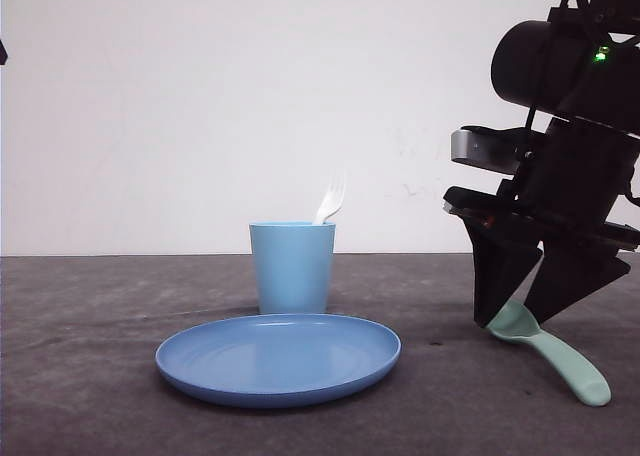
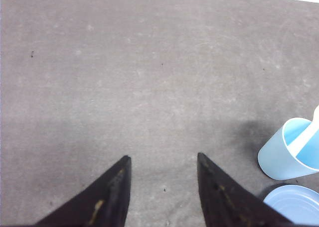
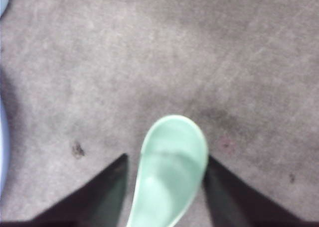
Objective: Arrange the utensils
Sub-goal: 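Lower the right gripper onto the mint-green spoon and grasp it, then lift the green spoon with the right gripper toward the blue cup, then drop the spoon into the cup and open the right gripper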
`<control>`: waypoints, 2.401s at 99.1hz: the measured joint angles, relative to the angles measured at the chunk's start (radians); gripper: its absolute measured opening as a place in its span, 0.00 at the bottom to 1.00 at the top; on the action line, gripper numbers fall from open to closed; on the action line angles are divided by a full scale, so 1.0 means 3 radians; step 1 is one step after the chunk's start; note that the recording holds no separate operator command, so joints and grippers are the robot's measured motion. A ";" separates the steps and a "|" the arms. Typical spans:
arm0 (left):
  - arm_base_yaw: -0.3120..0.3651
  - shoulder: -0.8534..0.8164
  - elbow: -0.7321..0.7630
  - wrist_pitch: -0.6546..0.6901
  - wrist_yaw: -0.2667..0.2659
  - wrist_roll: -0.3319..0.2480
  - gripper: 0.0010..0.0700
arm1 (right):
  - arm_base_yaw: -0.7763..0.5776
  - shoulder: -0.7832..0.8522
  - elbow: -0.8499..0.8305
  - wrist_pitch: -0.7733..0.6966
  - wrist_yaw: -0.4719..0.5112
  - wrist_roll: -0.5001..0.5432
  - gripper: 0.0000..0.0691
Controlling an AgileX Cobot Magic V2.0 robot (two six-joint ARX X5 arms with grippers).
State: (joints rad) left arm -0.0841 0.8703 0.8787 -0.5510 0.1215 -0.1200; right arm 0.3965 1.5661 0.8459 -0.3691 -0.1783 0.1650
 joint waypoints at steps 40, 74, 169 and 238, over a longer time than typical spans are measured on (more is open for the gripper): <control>0.0000 0.0000 0.0000 0.0000 0.0000 0.0000 0.33 | 0.0006 0.0000 0.0000 -0.0025 0.0047 0.0000 0.03; 0.0000 0.0000 0.0000 0.0000 0.0000 0.0000 0.33 | 0.0109 -0.0198 0.0027 0.0209 -0.0015 0.0001 0.03; 0.0003 0.0000 0.0000 0.0130 0.0000 0.0000 0.33 | 0.0810 0.0015 0.0813 0.2293 -0.0188 -0.0435 0.03; 0.0003 -0.0001 0.0000 0.0128 0.0000 0.0000 0.33 | 0.0816 0.1054 0.0813 0.2972 -0.0187 -0.0562 0.03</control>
State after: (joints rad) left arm -0.0834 0.8700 0.8787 -0.5125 0.1215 -0.1200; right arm 0.6415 1.8824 1.0897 0.5224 -0.2344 -0.0036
